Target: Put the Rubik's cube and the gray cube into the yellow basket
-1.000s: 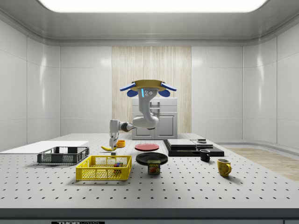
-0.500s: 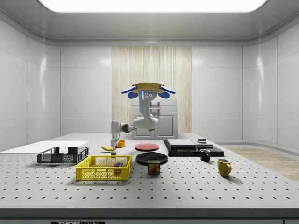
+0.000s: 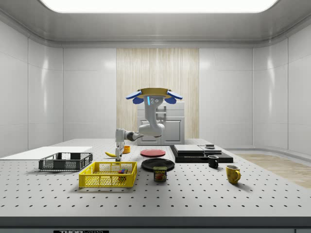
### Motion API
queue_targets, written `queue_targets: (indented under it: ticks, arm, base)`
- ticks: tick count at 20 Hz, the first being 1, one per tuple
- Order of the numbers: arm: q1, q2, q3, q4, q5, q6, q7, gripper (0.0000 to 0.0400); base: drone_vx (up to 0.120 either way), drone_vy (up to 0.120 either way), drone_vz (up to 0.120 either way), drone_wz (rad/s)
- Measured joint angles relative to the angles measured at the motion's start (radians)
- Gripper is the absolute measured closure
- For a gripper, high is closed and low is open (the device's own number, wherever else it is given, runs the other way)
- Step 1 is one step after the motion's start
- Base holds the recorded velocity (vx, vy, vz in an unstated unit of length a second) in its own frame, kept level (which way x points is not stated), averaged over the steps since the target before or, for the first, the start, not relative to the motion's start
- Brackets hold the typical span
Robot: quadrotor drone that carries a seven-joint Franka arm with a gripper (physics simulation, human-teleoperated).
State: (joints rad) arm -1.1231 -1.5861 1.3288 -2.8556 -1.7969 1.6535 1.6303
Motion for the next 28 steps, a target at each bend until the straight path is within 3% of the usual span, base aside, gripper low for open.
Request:
queue_targets:
  ticks: [15, 20, 28]
  arm:
    - [-0.053, 0.011, -0.045, 0.066, -0.040, 0.019, -0.007, 0.0000]
    - [-0.057, 0.013, -0.057, 0.072, -0.052, 0.023, -0.008, 0.0103]
    - [-0.059, 0.016, -0.063, 0.074, -0.058, 0.023, -0.008, 0.0143]
  base:
    - [0.000, 0.000, 0.000, 0.000]
    - [0.000, 0.000, 0.000, 0.000]
    - [0.000, 0.000, 0.000, 0.000]
